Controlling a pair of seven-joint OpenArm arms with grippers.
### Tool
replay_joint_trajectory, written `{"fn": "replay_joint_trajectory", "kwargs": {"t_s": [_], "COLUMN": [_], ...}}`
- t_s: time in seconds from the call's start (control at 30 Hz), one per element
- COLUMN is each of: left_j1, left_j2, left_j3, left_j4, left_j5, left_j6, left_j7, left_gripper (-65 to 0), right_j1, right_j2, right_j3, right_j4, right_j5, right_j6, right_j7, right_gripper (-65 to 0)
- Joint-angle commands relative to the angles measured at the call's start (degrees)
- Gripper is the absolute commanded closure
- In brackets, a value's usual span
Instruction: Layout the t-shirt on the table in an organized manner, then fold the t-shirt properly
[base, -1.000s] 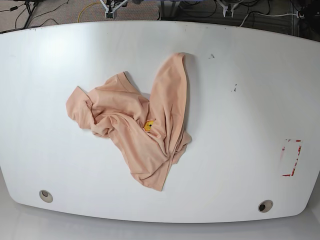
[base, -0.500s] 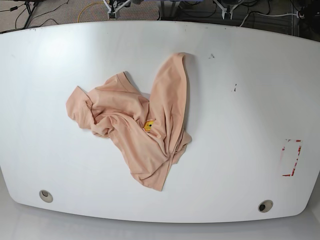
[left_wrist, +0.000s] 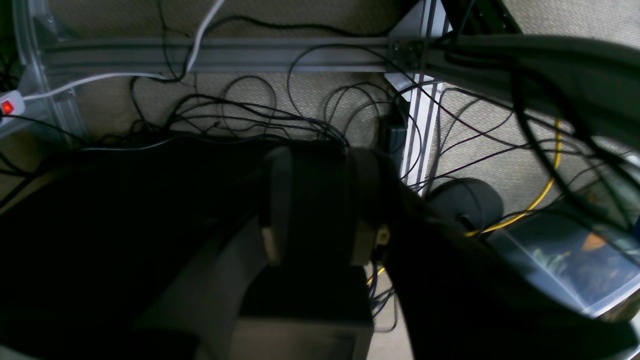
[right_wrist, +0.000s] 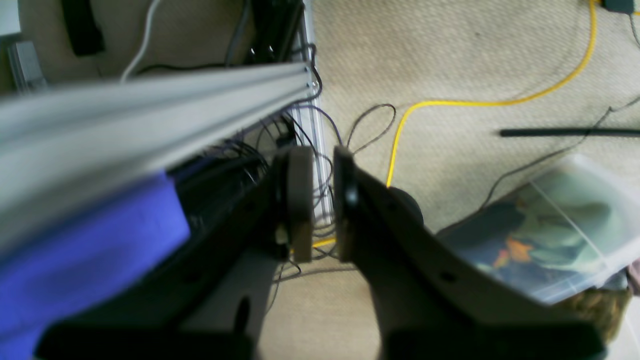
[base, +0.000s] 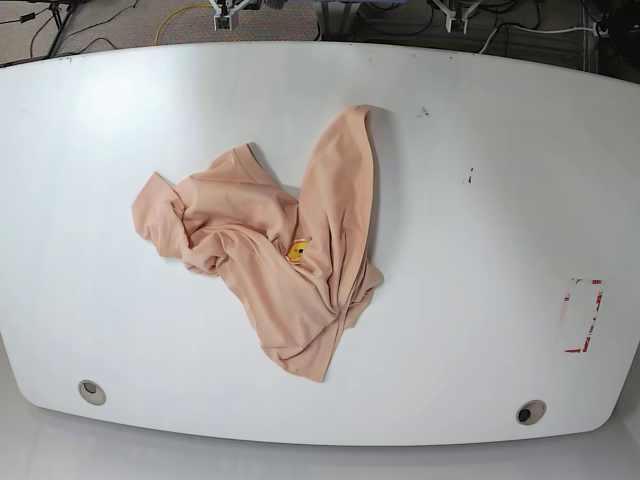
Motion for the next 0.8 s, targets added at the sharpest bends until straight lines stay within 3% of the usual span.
{"fn": "replay_joint_trajectory", "kwargs": {"t_s": [0.0,0.33,0.77], "left_j1": [3.37,17.7,36.69], "left_j2": [-0.4,-1.37,-1.55], "left_j3": [0.07,0.07,-0.64], "left_j4": [4.26,25.89,53.85], "left_j5": [0.29,0.11,-0.24], "left_j6": [-0.03,-0.03,-0.03], "left_j7": [-0.47,-0.56,-0.82], "left_gripper": [-17.2,-17.2,-17.2], "right_j1": [-3.72,-16.47,-30.8], "right_j2": [0.07,-0.89,-0.89], "right_j3": [0.19,0.19,0.19], "right_j4": [3.8,20.86,44.59], "right_j5": [0.24,0.24,0.24], "right_j6": [0.16,0.16,0.25], "right_j7": [0.51,0.43,-4.32], "right_gripper": [-6.3,-6.3,-6.3]}}
